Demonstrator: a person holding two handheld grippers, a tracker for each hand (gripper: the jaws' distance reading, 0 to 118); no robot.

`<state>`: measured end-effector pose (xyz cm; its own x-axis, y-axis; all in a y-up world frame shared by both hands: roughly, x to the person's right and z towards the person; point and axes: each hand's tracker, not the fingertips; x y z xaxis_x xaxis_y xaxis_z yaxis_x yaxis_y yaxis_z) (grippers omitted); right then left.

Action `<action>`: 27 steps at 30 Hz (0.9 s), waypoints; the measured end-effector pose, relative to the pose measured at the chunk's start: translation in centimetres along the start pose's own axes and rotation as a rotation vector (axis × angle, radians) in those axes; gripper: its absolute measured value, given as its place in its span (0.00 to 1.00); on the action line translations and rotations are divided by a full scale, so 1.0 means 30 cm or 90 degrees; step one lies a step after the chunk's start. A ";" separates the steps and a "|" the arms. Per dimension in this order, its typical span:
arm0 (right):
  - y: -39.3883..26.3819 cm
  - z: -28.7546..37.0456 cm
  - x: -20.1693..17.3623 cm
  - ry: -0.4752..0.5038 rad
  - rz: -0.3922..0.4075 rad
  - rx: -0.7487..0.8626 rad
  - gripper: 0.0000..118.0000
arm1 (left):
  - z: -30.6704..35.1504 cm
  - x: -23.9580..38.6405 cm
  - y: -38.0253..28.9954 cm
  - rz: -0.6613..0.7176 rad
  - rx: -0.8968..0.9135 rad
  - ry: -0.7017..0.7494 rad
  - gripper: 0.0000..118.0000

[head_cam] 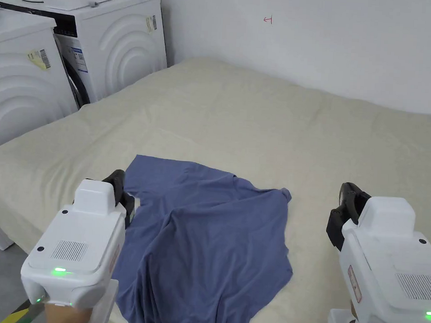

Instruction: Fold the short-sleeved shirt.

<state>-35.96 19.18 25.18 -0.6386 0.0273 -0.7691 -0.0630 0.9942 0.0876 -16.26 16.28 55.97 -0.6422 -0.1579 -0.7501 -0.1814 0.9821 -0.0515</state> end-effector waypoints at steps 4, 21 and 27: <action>-0.005 -0.010 0.031 -0.013 0.002 -0.006 0.00 | -0.099 0.065 0.012 0.002 -0.037 -0.062 0.00; -0.099 -0.059 0.201 -0.071 -0.008 -0.074 0.00 | -0.674 0.332 -0.281 0.008 -0.526 -0.124 0.93; -0.151 -0.049 0.260 -0.090 -0.012 -0.101 0.00 | -0.731 0.371 -0.421 -0.019 -0.627 -0.094 0.92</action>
<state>-41.79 14.74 19.72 -0.5226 0.0337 -0.8519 -0.2011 0.9661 0.1616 -37.44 -0.15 62.74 -0.5405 -0.1005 -0.8353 -0.7760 0.4431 0.4488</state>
